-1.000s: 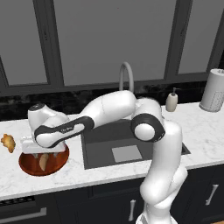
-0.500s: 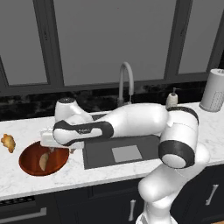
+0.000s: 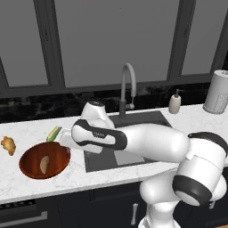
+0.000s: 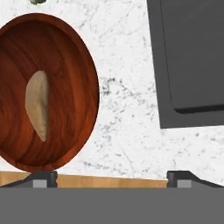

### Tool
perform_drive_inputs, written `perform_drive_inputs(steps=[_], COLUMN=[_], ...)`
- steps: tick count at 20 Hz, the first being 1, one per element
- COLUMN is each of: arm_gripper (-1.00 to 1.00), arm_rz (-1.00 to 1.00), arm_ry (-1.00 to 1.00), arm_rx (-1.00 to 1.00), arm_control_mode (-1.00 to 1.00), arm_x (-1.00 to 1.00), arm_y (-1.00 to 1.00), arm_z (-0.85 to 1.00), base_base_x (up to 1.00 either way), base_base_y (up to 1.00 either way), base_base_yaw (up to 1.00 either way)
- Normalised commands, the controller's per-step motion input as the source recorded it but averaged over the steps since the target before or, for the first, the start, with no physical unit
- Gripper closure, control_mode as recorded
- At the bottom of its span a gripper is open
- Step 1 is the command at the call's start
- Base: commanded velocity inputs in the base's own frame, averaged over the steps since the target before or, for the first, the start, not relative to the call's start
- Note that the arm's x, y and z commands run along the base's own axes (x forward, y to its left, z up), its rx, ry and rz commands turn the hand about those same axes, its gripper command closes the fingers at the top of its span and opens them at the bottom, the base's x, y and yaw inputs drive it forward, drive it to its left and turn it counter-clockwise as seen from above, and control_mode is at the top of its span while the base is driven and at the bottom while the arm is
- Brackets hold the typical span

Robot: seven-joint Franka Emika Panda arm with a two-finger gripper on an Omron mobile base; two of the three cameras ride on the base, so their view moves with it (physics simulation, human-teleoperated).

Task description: Pick the sweet potato from the sink and place it in the bowl. Then pick the bowl and place it in the microwave. Then close the microwave door and press the start button.

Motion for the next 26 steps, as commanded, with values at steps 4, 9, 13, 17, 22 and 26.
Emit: perform_drive_inputs(steps=[4,9,13,17,22,26], arm_gripper=[-1.00,-1.00,-1.00,-1.00,-1.00,-1.00], arm_rz=[0.00,0.00,0.01,0.01,0.01,0.00], arm_ry=[0.06,0.03,0.00,0.00,0.00,0.00], arm_rx=[0.00,0.00,0.00,0.00,0.00,0.00], arm_control_mode=[-1.00,-1.00,-1.00,-1.00,-1.00,-1.00], arm_x=[0.54,0.63,0.35,0.26,0.22,0.12], arm_y=[0.00,0.00,0.11,0.27,0.19,0.09], arm_z=[0.00,-0.01,-0.13,-0.14,-0.22,-0.21], base_base_x=[0.00,0.00,0.00,0.00,0.00,0.00], base_base_y=[0.00,0.00,0.00,0.00,0.00,0.00], base_base_yaw=[0.00,0.00,0.00,0.00,0.00,0.00])
